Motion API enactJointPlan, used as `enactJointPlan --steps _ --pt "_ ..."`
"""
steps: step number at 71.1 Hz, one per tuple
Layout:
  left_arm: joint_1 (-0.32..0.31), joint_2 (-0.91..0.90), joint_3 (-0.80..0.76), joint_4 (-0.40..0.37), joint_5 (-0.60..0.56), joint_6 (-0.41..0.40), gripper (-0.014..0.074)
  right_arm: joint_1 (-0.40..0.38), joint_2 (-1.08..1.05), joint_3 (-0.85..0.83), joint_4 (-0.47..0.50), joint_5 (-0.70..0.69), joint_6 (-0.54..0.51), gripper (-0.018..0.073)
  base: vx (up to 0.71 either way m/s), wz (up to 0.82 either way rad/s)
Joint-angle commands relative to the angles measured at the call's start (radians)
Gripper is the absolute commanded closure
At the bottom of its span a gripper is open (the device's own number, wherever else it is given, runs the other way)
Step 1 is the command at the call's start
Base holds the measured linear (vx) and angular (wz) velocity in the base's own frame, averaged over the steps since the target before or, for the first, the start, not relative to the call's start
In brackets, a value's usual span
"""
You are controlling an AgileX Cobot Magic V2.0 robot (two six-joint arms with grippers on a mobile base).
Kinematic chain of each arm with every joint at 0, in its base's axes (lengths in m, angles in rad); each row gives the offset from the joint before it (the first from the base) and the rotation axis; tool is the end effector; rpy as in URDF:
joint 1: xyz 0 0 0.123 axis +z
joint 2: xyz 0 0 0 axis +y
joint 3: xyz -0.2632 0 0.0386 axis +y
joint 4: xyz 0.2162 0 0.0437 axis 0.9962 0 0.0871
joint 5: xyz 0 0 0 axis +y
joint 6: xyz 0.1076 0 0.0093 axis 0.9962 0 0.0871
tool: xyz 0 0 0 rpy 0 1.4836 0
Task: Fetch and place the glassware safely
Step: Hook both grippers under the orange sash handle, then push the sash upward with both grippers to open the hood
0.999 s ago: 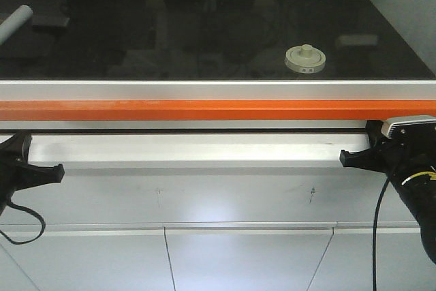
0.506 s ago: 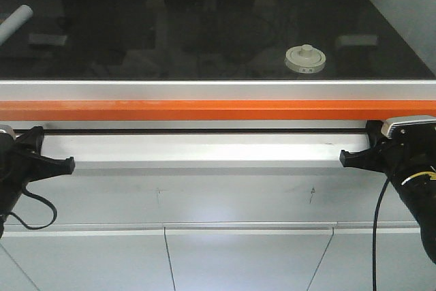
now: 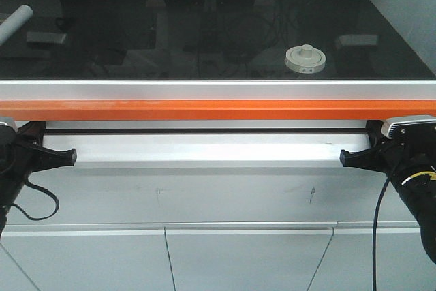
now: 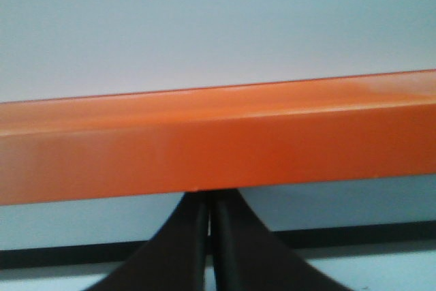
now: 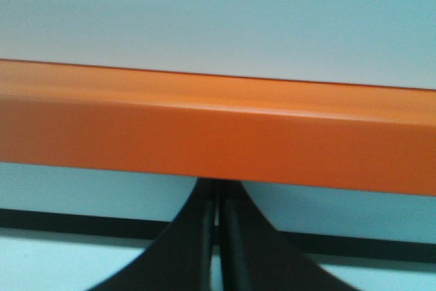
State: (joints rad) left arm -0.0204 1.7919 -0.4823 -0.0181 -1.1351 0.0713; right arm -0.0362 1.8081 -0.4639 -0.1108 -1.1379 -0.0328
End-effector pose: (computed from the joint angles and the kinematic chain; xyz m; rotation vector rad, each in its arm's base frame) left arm 0.3010 -0.0044 0.1642 0.0572 1.6574 0.0465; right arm 0.2974 0.0001 0.1558 -0.1118 1.6879 -0.0016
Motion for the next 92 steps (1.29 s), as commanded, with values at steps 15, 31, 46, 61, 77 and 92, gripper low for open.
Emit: enactJointPlan --steps 15,31,46,61,77,92 --pt "-0.006 -0.035 -0.039 0.033 -0.105 -0.003 0.0603 -0.007 -0.035 -0.027 -0.002 -0.131 -0.004 0.0563 0.00 0.01" --pt "-0.006 -0.042 -0.039 0.033 -0.110 -0.004 0.0603 -0.007 -0.035 -0.027 -0.006 -0.131 -0.004 0.0563 0.00 0.00" --pt "-0.006 -0.083 -0.039 0.018 -0.103 -0.004 0.0603 -0.007 -0.040 -0.027 -0.006 -0.139 -0.004 0.0563 0.00 0.00" --pt "-0.006 -0.117 -0.039 0.018 -0.099 -0.004 0.0603 -0.007 -0.091 -0.027 -0.005 -0.130 -0.004 0.0563 0.00 0.00" --pt "-0.006 -0.146 -0.039 0.018 -0.093 -0.004 0.0603 -0.007 -0.144 -0.028 -0.005 -0.107 -0.007 0.0563 0.00 0.00" --pt "-0.006 -0.196 -0.039 0.018 -0.078 -0.004 0.0603 -0.007 -0.196 -0.028 -0.006 -0.081 -0.007 0.0563 0.00 0.00"
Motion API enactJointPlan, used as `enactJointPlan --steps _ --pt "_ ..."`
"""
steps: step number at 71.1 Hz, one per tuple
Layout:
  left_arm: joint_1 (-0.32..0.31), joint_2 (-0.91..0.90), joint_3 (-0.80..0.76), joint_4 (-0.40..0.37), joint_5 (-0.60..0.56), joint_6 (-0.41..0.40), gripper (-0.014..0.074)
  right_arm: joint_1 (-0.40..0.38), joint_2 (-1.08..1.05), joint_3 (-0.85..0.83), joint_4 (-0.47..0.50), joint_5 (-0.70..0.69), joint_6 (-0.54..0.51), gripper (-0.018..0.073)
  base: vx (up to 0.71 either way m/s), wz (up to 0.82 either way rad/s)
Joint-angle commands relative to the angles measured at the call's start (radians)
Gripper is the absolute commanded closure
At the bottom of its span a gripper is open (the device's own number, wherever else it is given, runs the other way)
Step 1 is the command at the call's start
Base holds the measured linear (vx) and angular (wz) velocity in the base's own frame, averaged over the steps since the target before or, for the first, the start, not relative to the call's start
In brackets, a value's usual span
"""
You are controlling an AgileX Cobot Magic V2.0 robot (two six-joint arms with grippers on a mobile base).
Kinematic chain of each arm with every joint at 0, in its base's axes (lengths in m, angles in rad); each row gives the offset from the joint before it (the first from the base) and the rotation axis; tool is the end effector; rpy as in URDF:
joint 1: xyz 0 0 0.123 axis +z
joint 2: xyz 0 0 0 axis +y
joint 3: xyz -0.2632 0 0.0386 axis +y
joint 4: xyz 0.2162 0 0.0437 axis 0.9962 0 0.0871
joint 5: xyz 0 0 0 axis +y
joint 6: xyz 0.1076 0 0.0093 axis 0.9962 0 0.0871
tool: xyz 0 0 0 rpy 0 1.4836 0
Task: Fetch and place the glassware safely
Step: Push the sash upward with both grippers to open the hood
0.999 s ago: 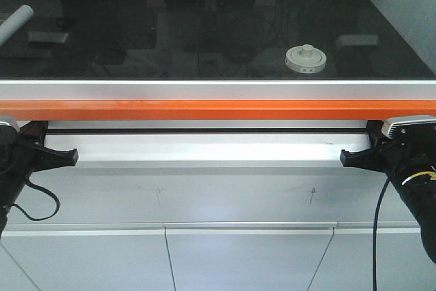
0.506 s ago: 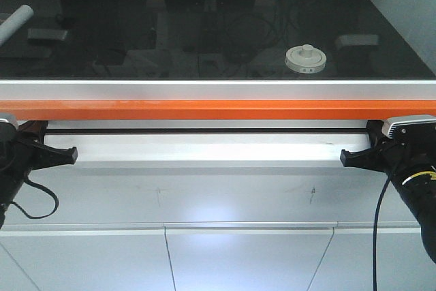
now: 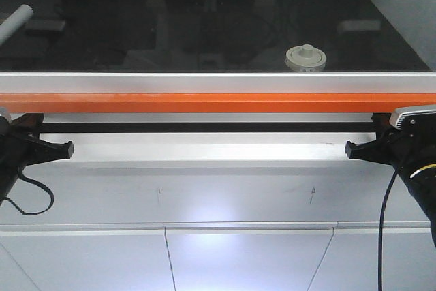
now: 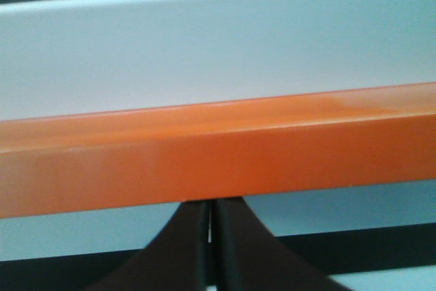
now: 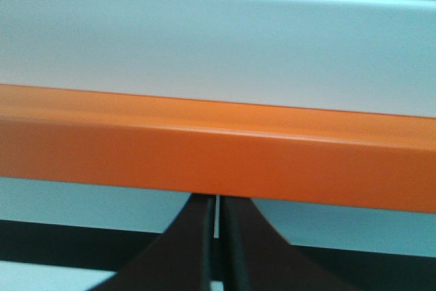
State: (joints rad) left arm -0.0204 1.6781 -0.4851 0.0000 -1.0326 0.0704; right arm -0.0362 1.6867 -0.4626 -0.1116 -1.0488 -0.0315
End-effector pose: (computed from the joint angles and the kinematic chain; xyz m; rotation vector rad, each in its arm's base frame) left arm 0.2946 -0.0060 0.1877 0.0746 1.6424 0.0382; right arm 0.2906 -0.0001 0.1816 -0.1157 1.6572 -0.0134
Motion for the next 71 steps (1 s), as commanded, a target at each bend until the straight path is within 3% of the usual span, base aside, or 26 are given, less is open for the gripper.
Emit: enactJointPlan --steps 1,71 --pt "-0.006 -0.087 -0.036 0.000 -0.180 -0.003 0.0603 -0.007 -0.076 -0.030 -0.005 -0.169 -0.008 0.0563 0.00 0.00" --pt "-0.006 -0.382 -0.175 0.000 0.017 -0.002 0.0603 -0.007 -0.346 -0.170 -0.036 0.035 -0.002 0.0563 0.00 0.00"
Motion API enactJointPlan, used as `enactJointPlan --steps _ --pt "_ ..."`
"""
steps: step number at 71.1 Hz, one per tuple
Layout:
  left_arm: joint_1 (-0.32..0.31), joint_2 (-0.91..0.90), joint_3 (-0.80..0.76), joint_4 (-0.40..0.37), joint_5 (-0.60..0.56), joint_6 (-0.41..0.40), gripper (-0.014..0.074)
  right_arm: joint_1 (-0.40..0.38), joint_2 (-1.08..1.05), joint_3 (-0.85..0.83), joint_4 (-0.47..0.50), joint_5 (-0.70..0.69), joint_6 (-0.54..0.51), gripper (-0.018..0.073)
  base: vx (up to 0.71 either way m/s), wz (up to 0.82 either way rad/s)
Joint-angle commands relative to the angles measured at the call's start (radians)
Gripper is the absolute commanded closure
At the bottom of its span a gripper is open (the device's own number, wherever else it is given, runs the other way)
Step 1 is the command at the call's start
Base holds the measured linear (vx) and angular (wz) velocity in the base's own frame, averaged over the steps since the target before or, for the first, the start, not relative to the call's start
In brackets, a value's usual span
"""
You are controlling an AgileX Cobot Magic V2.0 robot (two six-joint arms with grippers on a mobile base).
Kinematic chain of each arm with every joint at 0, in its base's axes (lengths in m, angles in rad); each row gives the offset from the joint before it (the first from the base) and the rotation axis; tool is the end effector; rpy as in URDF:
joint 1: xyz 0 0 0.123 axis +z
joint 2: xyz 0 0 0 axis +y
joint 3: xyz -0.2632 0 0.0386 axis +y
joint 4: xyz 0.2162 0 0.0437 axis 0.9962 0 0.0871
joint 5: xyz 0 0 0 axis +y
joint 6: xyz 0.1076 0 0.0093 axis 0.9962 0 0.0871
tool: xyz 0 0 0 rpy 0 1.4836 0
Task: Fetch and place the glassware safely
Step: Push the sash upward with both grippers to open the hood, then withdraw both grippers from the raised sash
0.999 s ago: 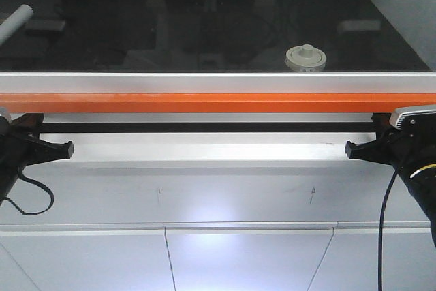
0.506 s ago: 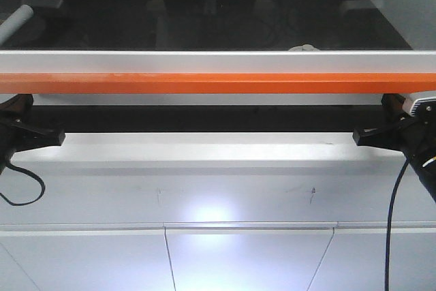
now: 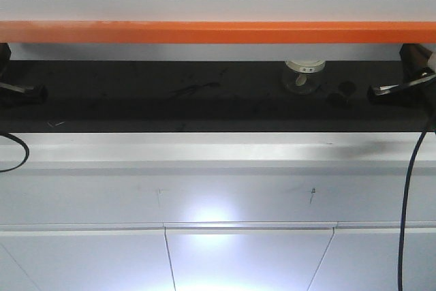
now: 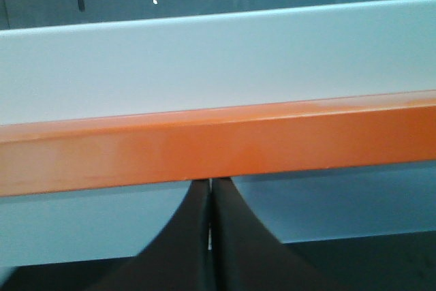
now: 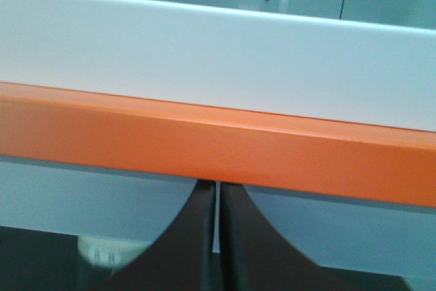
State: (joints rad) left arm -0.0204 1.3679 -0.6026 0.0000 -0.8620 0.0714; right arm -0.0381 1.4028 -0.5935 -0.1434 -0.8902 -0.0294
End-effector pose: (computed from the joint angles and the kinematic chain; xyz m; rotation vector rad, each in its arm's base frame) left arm 0.2771 -0.0057 0.2900 0.0636 1.3856 0.0426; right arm 0.2810 0.0013 0.2799 -0.1497 1.4010 -0.0527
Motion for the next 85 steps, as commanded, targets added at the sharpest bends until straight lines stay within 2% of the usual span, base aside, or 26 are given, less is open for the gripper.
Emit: enactJointPlan --steps 1,30,48,59,85 --pt "-0.006 -0.072 -0.059 0.000 -0.148 -0.003 0.0603 -0.005 -0.066 -0.039 -0.005 -0.121 -0.004 0.0563 0.00 0.00" --pt "-0.006 -0.117 -0.075 0.000 -0.092 -0.003 0.0603 -0.005 -0.130 -0.039 -0.007 -0.037 -0.004 0.0563 0.00 0.00" --pt "-0.006 -0.164 -0.075 0.000 0.027 -0.006 0.0603 -0.005 -0.171 -0.039 -0.040 -0.015 0.002 0.0563 0.00 0.00" --pt "-0.006 -0.254 -0.075 0.000 0.164 -0.006 0.0603 -0.005 -0.212 -0.039 -0.068 0.074 0.067 0.0563 0.00 0.00" --pt "-0.006 -0.499 -0.073 0.007 0.601 -0.006 0.0603 -0.005 -0.363 -0.037 -0.234 0.316 0.272 0.0563 0.00 0.00"
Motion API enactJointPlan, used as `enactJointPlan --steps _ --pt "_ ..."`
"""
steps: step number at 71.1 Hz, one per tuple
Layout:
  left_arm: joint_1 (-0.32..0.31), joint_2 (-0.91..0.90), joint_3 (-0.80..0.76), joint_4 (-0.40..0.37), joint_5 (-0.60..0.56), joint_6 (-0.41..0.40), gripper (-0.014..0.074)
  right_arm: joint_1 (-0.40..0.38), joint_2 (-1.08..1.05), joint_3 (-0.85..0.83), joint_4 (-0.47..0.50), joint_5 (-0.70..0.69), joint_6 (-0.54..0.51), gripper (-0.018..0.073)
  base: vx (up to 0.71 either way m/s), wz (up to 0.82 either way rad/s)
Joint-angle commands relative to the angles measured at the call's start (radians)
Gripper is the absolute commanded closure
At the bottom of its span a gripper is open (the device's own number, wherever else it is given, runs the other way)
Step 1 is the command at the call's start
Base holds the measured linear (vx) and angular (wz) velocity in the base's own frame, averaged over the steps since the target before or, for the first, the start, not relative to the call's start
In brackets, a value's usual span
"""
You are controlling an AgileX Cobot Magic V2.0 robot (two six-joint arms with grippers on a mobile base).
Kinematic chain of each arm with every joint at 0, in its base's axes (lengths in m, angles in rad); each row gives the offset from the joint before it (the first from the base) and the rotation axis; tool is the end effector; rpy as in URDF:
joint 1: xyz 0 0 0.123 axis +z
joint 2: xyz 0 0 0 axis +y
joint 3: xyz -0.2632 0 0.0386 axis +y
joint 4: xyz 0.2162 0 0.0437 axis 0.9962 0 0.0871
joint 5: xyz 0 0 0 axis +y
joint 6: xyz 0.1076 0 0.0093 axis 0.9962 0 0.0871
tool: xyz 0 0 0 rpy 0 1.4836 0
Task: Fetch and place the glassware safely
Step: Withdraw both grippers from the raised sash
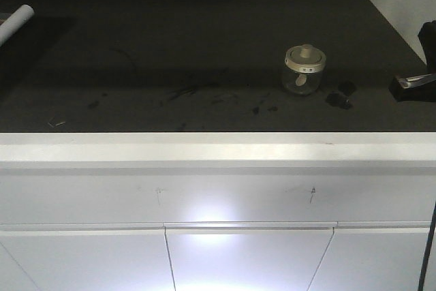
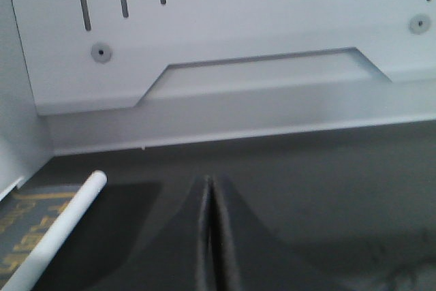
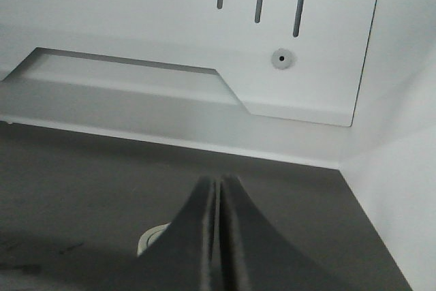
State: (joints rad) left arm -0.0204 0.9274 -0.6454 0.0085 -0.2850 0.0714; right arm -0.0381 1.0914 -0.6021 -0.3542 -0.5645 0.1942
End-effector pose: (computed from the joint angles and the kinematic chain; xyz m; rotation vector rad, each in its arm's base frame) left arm 0.2003 -0.0043 0.3482 0.0759 1.4788 0.0462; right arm 0.2300 0.0113 0.3254 -0.2035 1.4248 0.0136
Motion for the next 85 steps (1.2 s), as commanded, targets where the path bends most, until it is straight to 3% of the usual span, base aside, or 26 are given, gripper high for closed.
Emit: enactJointPlan --steps 1,11,38,76,85 --pt "-0.006 -0.066 -0.030 -0.002 0.041 -0.006 0.0603 -0.005 -0.058 -0.029 -0.024 -0.003 0.055 0.0563 0.00 0.00" --pt "-0.006 -0.150 -0.016 -0.002 0.176 -0.003 0.0603 -0.005 -0.116 -0.029 -0.025 0.059 0.066 0.0563 0.00 0.00" --pt "-0.006 -0.347 0.230 -0.008 0.093 -0.003 0.0603 -0.005 -0.156 -0.029 -0.076 0.125 0.066 0.0563 0.00 0.00" --pt "-0.006 -0.350 0.237 -0.003 0.103 -0.003 0.0603 -0.005 -0.090 -0.029 -0.077 0.122 0.066 0.0561 0.00 0.00" --pt "-0.006 -0.350 0.237 -0.003 0.103 -0.003 0.0603 -0.005 -0.025 -0.029 -0.130 0.072 0.066 0.0548 0.00 0.00"
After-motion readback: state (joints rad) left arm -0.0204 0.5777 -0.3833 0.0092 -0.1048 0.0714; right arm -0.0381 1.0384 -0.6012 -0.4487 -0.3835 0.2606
